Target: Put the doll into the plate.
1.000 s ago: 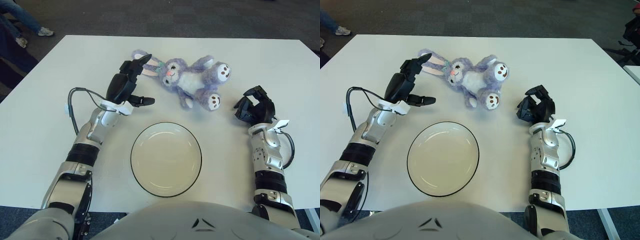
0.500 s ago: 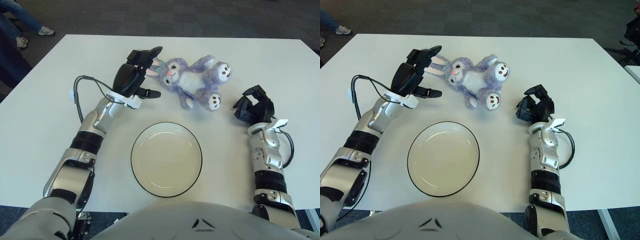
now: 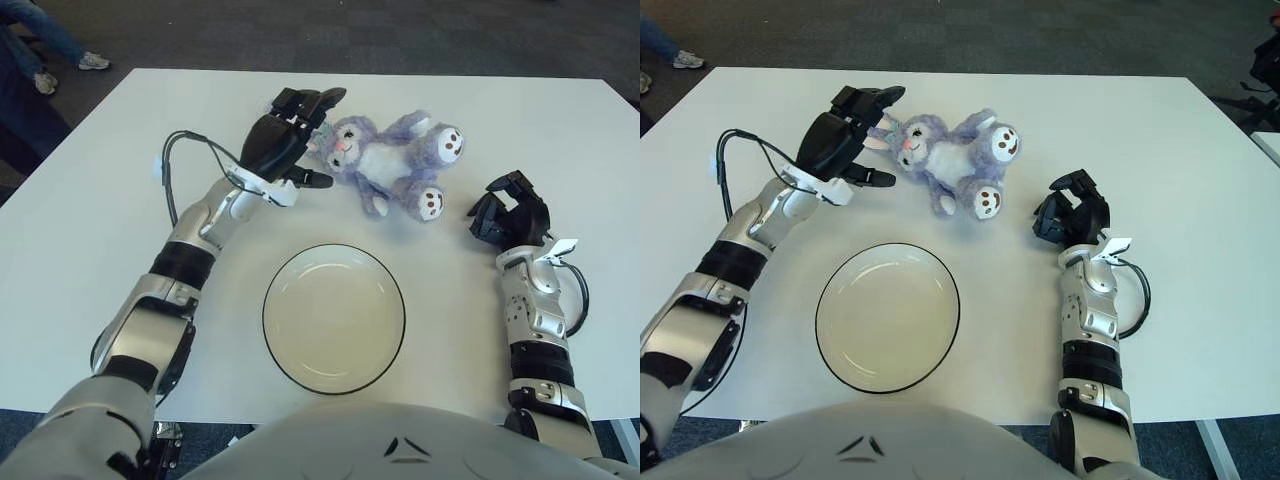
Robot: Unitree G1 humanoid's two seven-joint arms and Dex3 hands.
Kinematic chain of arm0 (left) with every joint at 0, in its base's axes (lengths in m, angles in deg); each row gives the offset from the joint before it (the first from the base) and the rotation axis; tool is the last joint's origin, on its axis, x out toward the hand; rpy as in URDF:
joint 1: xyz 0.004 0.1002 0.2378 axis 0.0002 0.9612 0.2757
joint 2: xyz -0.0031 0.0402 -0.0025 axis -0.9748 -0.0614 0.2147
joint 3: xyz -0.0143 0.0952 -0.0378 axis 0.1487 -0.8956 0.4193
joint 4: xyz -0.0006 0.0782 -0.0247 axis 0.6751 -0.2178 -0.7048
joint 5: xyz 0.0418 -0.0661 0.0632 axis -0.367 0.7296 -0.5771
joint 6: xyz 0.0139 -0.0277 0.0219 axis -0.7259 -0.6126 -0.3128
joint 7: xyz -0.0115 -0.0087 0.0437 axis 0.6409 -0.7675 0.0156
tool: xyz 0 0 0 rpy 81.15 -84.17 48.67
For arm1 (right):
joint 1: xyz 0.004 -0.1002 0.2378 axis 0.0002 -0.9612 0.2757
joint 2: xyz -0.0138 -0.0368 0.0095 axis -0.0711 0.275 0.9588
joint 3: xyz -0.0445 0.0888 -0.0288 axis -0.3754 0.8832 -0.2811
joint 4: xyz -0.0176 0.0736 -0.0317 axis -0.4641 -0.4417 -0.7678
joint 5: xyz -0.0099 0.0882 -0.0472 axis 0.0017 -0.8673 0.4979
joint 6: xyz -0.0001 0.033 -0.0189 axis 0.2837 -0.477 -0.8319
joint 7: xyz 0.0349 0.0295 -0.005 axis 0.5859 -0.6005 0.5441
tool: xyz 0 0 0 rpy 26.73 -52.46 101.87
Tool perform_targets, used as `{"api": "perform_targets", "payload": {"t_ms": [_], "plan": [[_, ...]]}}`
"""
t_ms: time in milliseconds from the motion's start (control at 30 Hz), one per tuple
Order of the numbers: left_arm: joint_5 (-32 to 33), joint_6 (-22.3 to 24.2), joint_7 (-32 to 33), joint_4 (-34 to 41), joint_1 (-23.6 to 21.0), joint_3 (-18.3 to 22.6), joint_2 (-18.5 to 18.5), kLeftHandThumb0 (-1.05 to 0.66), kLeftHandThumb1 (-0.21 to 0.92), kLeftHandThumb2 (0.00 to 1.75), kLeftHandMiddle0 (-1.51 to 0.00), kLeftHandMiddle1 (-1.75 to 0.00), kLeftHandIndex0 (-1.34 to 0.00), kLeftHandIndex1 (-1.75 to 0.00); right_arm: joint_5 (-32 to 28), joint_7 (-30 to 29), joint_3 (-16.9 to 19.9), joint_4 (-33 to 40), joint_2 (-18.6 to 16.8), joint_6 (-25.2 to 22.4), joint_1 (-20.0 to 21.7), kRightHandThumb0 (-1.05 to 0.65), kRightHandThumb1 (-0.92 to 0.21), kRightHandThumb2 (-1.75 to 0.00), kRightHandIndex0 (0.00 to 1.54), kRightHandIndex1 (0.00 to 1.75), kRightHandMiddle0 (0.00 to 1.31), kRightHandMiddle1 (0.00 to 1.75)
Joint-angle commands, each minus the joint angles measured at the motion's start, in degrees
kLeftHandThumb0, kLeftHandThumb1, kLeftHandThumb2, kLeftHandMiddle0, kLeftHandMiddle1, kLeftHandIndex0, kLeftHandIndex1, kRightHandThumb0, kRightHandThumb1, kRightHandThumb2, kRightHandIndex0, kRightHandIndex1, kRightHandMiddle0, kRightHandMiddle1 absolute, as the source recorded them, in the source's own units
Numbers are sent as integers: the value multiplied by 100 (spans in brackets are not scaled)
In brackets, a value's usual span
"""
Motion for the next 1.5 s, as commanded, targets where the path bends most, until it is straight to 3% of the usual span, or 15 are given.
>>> {"api": "perform_targets", "payload": {"t_ms": [0, 600, 1067, 1467], "plan": [[-26, -158, 90, -262, -310, -150, 17, -76, 47, 69, -6, -70, 0, -62, 67, -73, -42, -132, -81, -214, -220, -1, -13, -151, 72, 175, 59, 166], [-264, 38, -294, -1041, -1076, -774, 72, -74, 49, 71, -7, -41, 0, -31, 91, -115, -45, -52, -125, -264, -257, -1, -14, -150, 71, 175, 58, 166], [-213, 292, -767, -1397, -1416, -1043, 240, -74, 48, 72, -6, -34, 0, -21, 107, -108, -54, -34, -121, -252, -275, -1, -14, -150, 71, 175, 57, 167], [-407, 540, -882, -1969, -1811, -1398, 386, -81, 56, 67, -6, -29, 0, -7, 109, -106, -72, -44, -154, -204, -311, -1, -14, -151, 72, 175, 57, 168]]}}
